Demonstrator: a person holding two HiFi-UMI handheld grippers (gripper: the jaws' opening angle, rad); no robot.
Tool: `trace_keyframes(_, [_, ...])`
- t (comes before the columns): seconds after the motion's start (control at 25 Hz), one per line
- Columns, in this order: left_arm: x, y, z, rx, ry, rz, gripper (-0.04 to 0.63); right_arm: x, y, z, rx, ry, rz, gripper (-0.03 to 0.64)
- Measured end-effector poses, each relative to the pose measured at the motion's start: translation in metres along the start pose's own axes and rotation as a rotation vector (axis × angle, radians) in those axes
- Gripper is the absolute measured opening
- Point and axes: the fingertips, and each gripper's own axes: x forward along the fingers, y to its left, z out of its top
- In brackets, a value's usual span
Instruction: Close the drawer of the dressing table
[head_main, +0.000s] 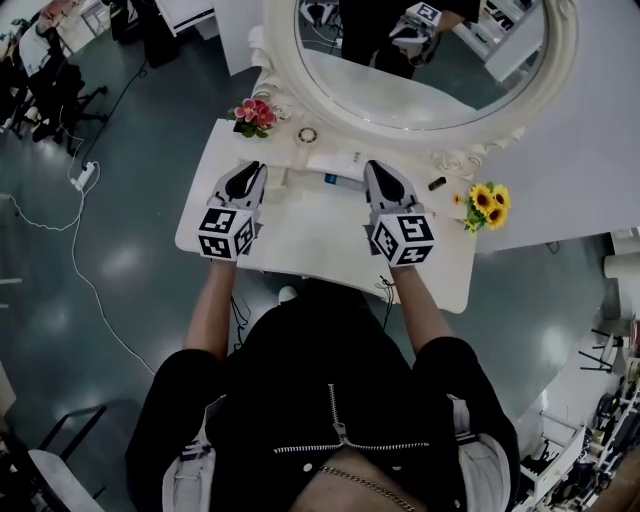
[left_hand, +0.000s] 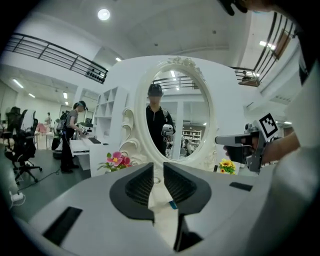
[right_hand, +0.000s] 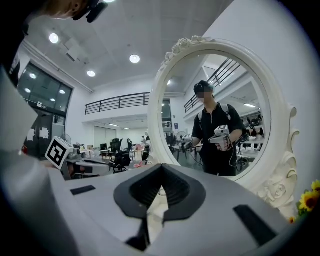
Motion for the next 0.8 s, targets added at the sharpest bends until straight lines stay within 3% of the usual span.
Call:
trace_keyframes(0.08, [-0.004, 0.013, -0.008, -0.063, 0.001, 0.021, 0.117, 0.005, 0.005, -0.002, -0.002, 0.008, 0.013, 0.006])
trace_keyframes(0.2, [-0.009, 0.035, -0.030, -0.144, 0.025, 0.062, 0.160, 0.009, 0.010, -0.006, 0.000, 0.015, 0.024, 0.006])
trace_keyframes(0.48, [-0.018, 0.062, -0.108, -0.289, 0.171, 0.100, 0.169, 0.010, 0.018, -0.020, 0.014, 0.047, 0.020, 0.006])
trace_keyframes(0.64, [-0.006, 0.071, -0.165, -0.332, 0.305, 0.113, 0.169, 0.007, 0.016, -0.022, 0.013, 0.054, 0.003, 0.006])
trace_keyframes(0.8, [0.001, 0.081, -0.203, -0.386, 0.366, 0.139, 0.167, 0.003, 0.008, -0.026, 0.011, 0.070, -0.020, 0.006])
